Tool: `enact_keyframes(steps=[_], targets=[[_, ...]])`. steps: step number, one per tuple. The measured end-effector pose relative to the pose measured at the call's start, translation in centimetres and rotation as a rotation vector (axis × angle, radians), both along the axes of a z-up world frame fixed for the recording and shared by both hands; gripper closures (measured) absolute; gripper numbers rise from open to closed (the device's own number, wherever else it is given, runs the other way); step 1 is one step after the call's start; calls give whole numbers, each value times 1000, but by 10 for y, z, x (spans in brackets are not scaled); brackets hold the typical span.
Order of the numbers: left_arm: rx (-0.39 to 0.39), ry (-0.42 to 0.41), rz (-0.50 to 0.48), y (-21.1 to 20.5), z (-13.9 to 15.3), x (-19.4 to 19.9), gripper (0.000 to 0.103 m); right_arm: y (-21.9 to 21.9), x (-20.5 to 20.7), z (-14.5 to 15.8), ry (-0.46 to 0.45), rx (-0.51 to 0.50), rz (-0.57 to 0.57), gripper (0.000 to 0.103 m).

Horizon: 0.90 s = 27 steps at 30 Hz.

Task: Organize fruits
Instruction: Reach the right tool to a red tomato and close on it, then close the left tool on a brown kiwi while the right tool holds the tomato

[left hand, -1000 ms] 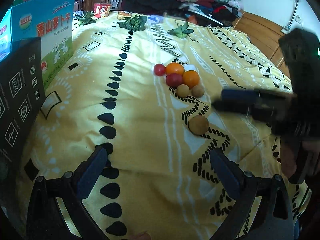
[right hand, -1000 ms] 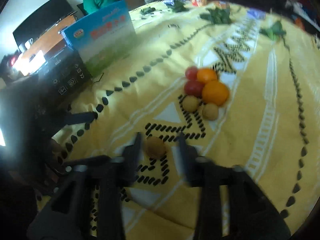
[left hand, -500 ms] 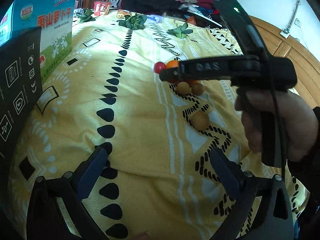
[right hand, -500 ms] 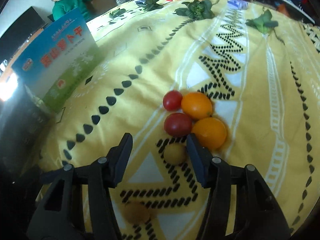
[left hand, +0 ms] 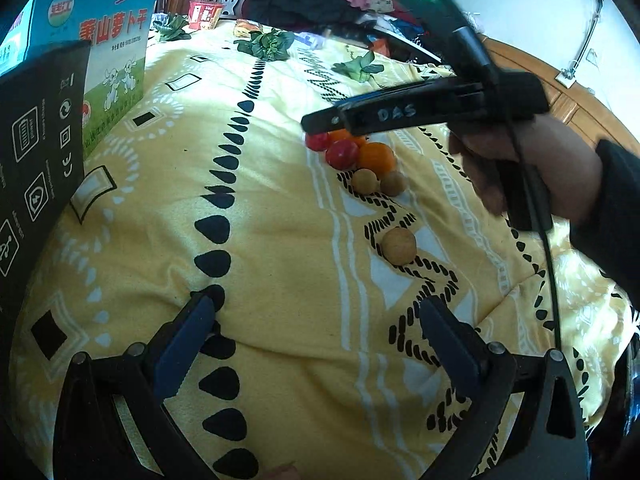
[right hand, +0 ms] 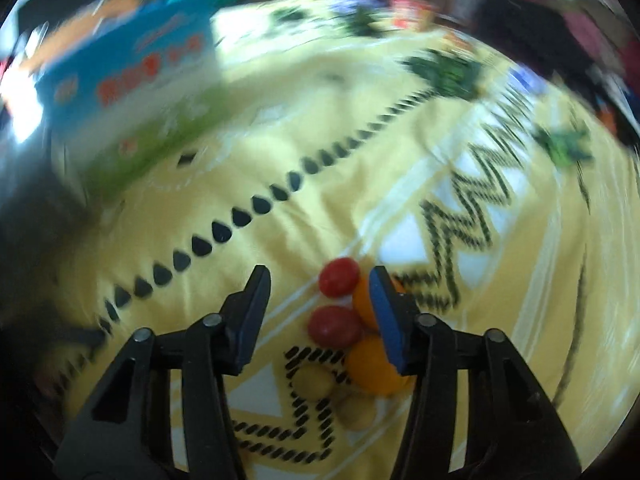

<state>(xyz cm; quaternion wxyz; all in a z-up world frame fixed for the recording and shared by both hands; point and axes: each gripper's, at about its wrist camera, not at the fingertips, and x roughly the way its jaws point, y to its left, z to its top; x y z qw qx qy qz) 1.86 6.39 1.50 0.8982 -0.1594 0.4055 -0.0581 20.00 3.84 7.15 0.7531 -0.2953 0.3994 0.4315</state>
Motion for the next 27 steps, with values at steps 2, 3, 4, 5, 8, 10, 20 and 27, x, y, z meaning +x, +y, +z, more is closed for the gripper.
enact_keyframes(steps=[2,3,4,5,8,10,20,27], targets=[[-3,0,-1,0,0,0,0,8,5,-5,-32,-85,77,53],[-5,-1,-1,0,1,0,0,11,11,-8,-21,-121,107,53],[-7,-1,-2,1,0,0,0,12,17,-12,-9,-148,132,53],[-9,-1,-1,1,0,1,0,15,20,-15,-3,-176,153,53],[-19,-2,-3,2,0,1,0,20,24,-26,29,-239,213,53],[-21,-1,-3,2,0,0,0,24,22,-32,25,-261,247,54],[-7,12,7,0,1,4,1,8,10,-4,5,-86,123,73],[-7,-9,-32,-14,15,23,1,-101,-39,52,46,260,-234,73]])
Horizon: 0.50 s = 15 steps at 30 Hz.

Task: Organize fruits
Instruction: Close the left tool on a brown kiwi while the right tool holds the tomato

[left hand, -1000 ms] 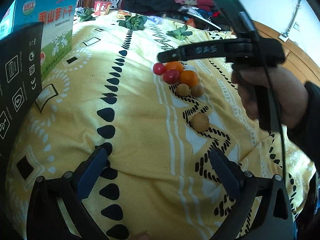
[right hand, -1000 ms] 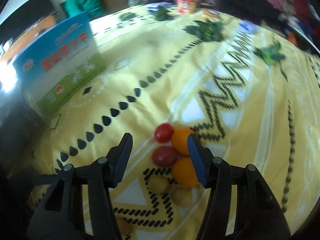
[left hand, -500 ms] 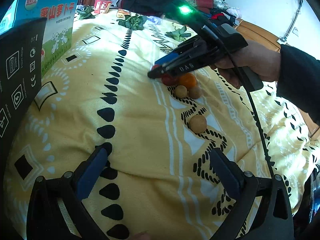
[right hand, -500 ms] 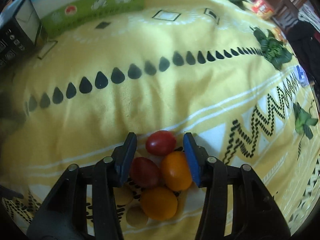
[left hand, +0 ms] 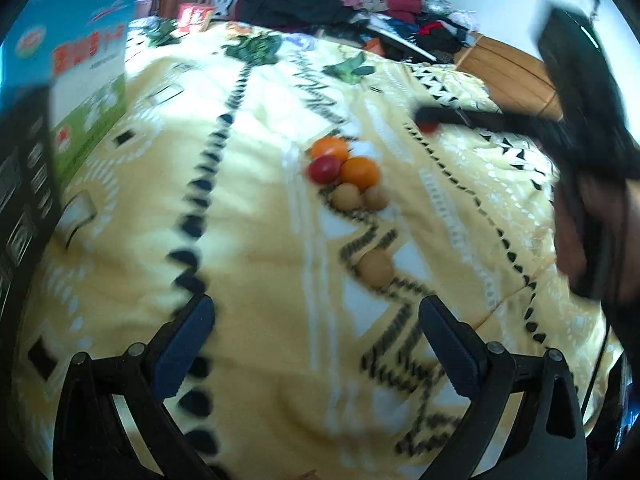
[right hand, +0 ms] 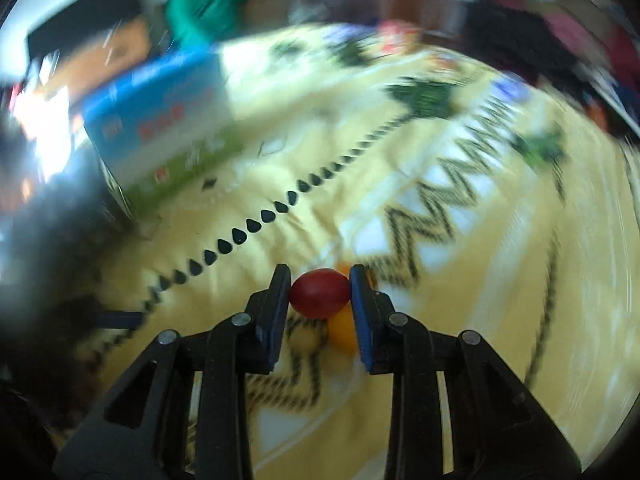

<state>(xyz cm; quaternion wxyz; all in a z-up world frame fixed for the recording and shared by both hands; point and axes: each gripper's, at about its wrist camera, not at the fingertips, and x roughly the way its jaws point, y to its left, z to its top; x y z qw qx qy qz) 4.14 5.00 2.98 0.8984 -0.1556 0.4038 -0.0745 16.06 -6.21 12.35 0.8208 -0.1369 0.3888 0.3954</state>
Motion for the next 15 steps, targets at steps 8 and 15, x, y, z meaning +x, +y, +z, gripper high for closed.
enact_keyframes(steps=[8,15], targets=[[-5,64,-102,-26,-10,44,35,-65,-23,-18,118,134,-217,72],[50,85,-137,-40,-16,48,63,-69,-34,-21,115,180,-192,73]])
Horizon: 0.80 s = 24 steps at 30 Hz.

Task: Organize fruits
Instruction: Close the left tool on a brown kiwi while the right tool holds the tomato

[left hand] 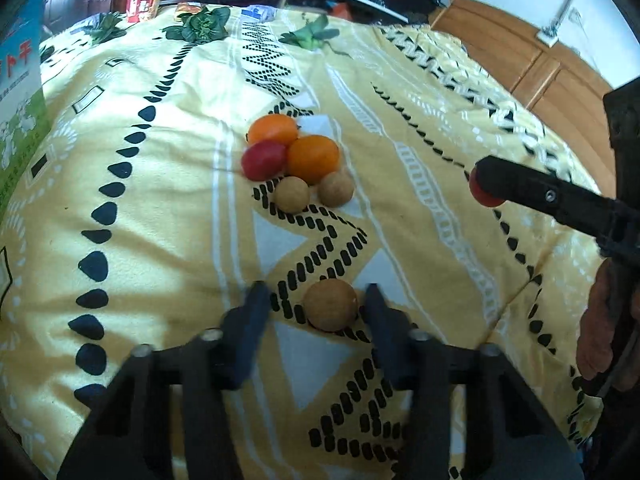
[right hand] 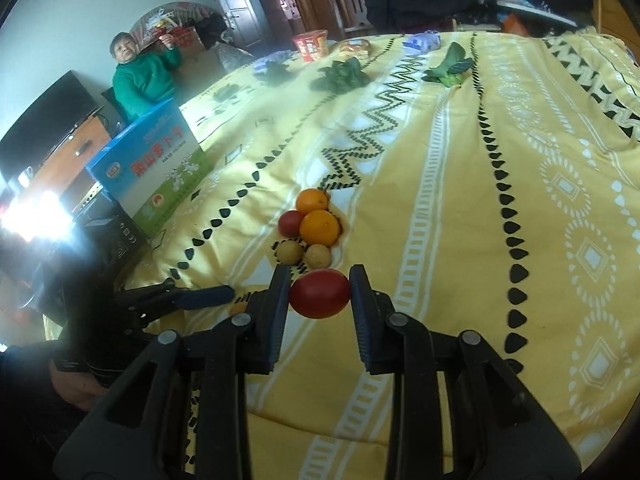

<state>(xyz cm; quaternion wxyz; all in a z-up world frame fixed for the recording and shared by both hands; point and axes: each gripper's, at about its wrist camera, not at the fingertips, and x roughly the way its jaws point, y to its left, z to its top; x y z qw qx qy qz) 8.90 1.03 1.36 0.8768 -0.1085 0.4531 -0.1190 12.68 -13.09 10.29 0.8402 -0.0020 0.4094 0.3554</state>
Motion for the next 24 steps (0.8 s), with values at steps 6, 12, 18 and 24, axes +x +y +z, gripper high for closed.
enact_keyframes(steps=[6,12,18,24], targets=[[9,-24,-36,-8,5,-4,76,-3,-7,0,1,9,-12,73],[7,-131,-5,-1,49,-29,76,-8,-15,19,-37,23,-33,73],[34,-256,112,43,119,-70,76,9,-36,56,-101,32,-1,73],[88,-367,345,129,182,-136,76,65,-74,103,-181,72,123,73]])
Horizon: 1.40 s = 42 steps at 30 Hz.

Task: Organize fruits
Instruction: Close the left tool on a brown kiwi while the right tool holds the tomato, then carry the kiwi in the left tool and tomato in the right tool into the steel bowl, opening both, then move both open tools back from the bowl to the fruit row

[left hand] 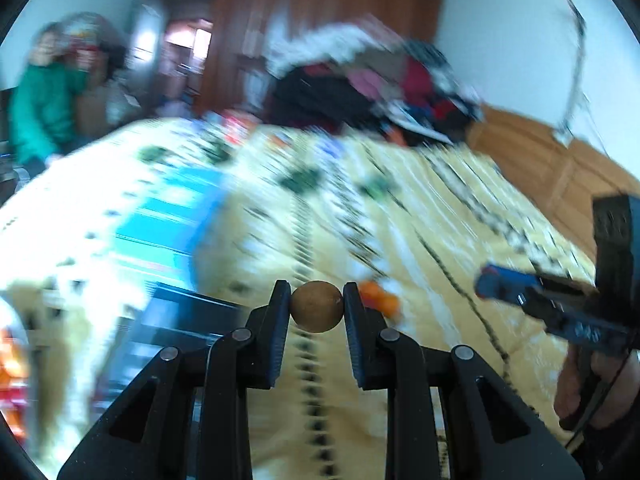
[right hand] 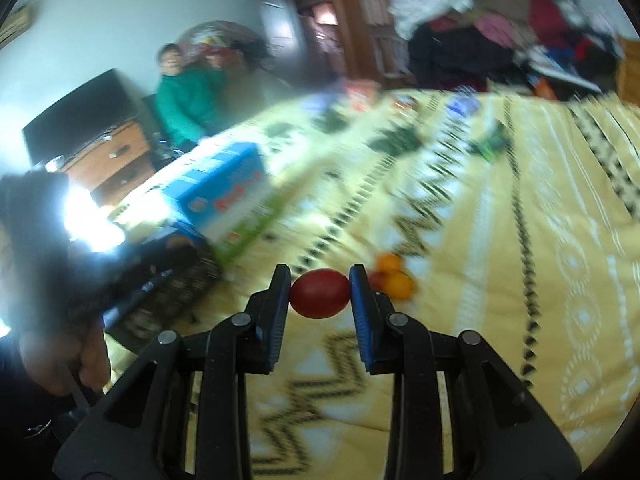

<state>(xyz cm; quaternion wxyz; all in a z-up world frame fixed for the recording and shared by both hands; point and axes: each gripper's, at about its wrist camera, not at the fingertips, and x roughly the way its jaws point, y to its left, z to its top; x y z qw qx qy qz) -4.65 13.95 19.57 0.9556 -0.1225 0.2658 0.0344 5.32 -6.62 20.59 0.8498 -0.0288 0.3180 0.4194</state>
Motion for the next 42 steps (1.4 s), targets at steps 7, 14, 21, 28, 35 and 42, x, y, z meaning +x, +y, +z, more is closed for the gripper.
enact_keyframes(steps=[7,14,21,28,35,42], targets=[[28,-50,333,136,40,-99,76,117,-58,45,-49,31,257,73],[-32,33,616,263,16,-183,77,240,-118,56,-22,23,496,73],[-118,127,703,310,-29,-217,77,326,-153,26,72,-44,606,73],[-131,149,702,324,-39,-224,77,370,-178,-1,107,-127,653,73],[-119,164,688,325,-40,-218,76,388,-180,-15,133,-160,651,71],[-129,163,720,324,-40,-222,55,388,-186,-13,117,-171,642,39]])
